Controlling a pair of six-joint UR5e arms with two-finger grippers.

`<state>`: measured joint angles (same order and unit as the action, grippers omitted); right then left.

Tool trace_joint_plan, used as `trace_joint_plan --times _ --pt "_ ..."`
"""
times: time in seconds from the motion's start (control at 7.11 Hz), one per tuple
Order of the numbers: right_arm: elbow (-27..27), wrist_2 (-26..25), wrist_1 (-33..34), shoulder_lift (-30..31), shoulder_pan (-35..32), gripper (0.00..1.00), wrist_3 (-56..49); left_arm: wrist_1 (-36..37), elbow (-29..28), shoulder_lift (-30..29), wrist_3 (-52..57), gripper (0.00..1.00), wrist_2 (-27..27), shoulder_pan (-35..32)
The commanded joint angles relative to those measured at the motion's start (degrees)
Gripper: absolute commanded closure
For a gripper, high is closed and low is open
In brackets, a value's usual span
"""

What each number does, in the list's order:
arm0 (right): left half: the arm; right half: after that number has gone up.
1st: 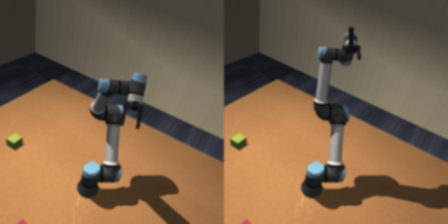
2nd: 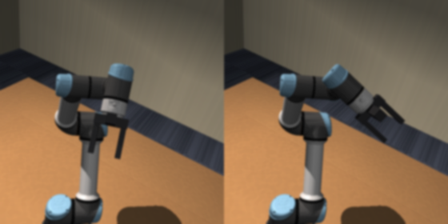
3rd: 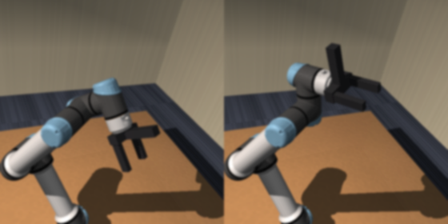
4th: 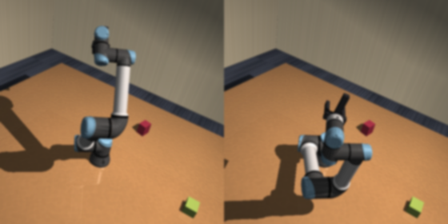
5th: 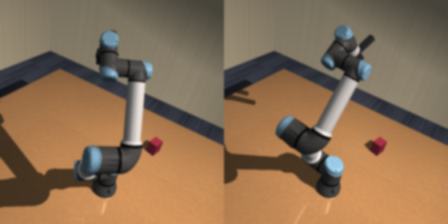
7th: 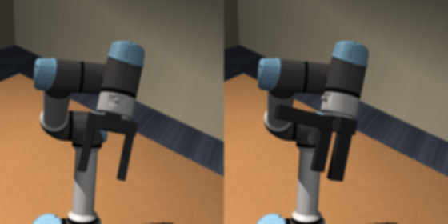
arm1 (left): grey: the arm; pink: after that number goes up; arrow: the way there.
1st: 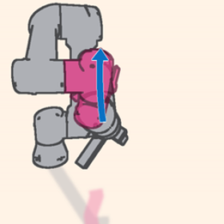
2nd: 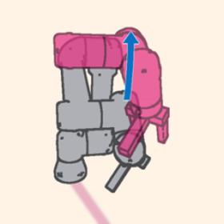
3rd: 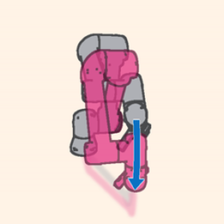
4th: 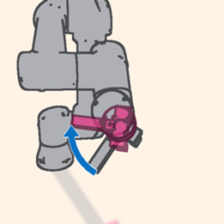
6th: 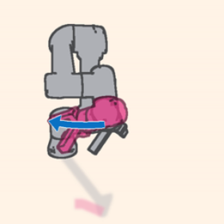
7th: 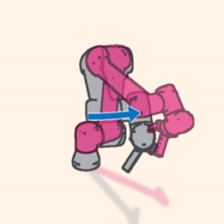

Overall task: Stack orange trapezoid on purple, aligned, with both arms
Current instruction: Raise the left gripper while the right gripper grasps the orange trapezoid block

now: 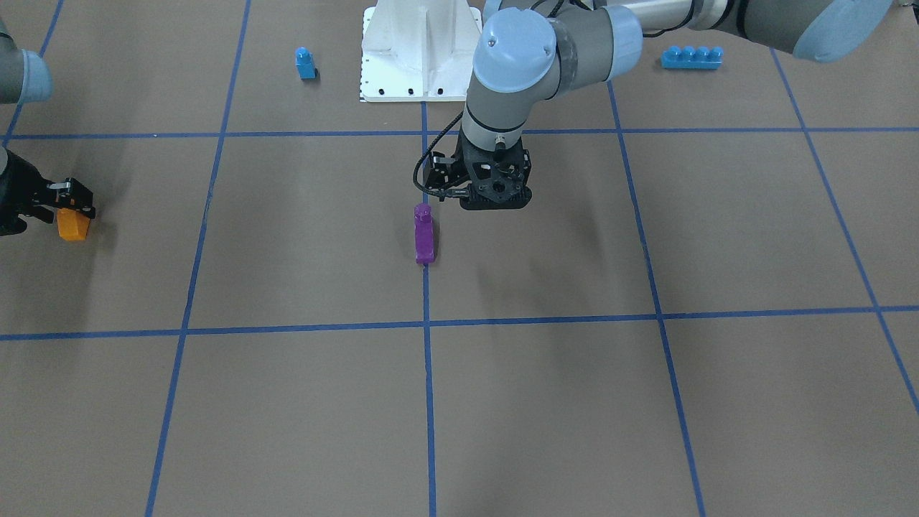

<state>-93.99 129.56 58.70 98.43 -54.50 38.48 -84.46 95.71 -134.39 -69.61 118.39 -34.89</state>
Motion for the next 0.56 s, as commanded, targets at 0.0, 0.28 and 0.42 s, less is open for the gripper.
trace_joint_plan --times 0.0,0.28,0.42 --pt "0.65 0.08 -0.08 -0.25 0.01 0.34 0.02 0.0 0.18 0.36 0.0 0.0 0.0 0.0" --pt "0.3 0.51 -0.08 -0.34 0.01 1.0 0.11 0.0 0.18 0.44 0.0 0.0 0.0 0.0" --pt "-0.05 0.6 -0.08 -0.25 -0.17 1.0 -0.07 0.0 0.18 0.44 0.0 0.0 0.0 0.0"
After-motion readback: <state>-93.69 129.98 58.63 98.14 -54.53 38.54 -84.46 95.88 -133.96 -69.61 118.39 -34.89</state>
